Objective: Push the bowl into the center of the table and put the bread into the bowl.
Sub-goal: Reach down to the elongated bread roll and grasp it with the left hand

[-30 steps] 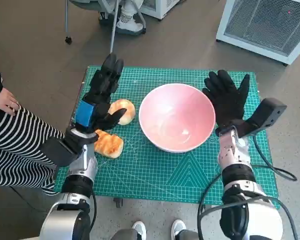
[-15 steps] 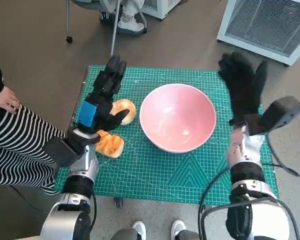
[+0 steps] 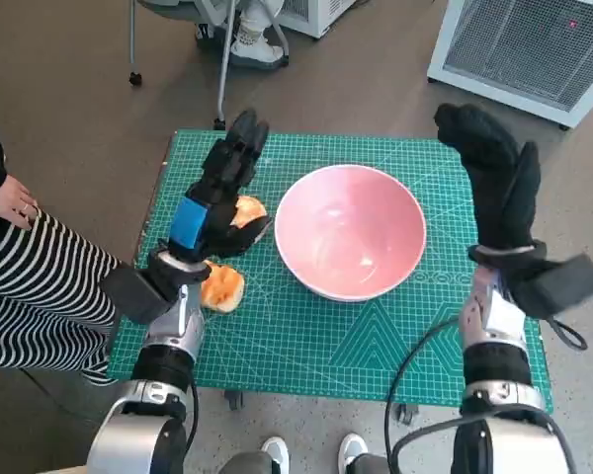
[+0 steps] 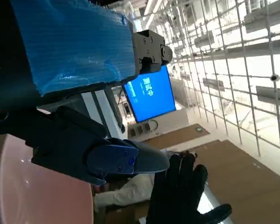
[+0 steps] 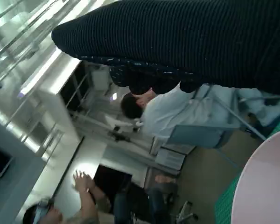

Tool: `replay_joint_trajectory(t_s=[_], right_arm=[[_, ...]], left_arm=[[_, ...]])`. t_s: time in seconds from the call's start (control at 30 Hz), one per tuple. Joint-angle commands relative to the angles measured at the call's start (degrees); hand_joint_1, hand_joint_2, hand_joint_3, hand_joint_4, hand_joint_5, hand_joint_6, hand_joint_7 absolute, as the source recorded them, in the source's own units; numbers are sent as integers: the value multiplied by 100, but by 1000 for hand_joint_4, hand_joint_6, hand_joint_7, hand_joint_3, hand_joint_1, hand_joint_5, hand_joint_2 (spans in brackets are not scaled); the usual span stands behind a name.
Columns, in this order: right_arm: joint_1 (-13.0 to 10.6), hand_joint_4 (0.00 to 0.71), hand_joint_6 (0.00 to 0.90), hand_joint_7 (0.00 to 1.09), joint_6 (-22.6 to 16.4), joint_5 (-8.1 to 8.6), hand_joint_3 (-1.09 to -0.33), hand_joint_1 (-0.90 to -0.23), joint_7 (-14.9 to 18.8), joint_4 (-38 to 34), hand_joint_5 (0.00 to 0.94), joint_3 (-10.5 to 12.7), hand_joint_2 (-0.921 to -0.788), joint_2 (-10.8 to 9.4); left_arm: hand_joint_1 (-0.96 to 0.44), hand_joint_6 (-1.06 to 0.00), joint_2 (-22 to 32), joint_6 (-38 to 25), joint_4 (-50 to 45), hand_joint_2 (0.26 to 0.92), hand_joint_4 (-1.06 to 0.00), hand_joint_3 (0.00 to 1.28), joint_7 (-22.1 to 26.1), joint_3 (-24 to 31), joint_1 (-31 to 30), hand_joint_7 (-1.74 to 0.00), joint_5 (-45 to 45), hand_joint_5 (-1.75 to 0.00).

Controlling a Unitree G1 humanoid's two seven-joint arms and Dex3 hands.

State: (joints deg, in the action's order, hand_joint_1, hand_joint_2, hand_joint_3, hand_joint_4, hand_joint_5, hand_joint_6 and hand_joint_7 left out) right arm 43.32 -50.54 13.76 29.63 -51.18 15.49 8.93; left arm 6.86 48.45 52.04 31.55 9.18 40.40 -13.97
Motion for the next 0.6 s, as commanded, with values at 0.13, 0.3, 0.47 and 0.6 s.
replay_joint_trajectory(t_s=[0.13,0.3,0.47,0.6], right_arm=[[-395,133,197,197,-10,-66,-745,-790,-18,420,17,-192,-921,72],[-466,134,191,205,21,-135,-744,-785,-148,553,15,-254,-921,63],[-519,135,186,213,62,-207,-744,-780,-310,664,13,-312,-921,58],[-566,136,182,218,80,-281,-745,-777,-455,747,12,-355,-921,55]], left_arm=[[-773,-108,6,-124,-200,921,-98,299,223,13,178,-121,-158,-11],[-776,-105,57,-143,-319,921,-96,297,356,27,167,-117,-199,-9],[-781,-84,326,-77,-333,921,-72,308,615,63,196,-105,-242,-2],[-761,-56,811,-49,-236,921,-25,302,821,54,277,-91,-64,0]])
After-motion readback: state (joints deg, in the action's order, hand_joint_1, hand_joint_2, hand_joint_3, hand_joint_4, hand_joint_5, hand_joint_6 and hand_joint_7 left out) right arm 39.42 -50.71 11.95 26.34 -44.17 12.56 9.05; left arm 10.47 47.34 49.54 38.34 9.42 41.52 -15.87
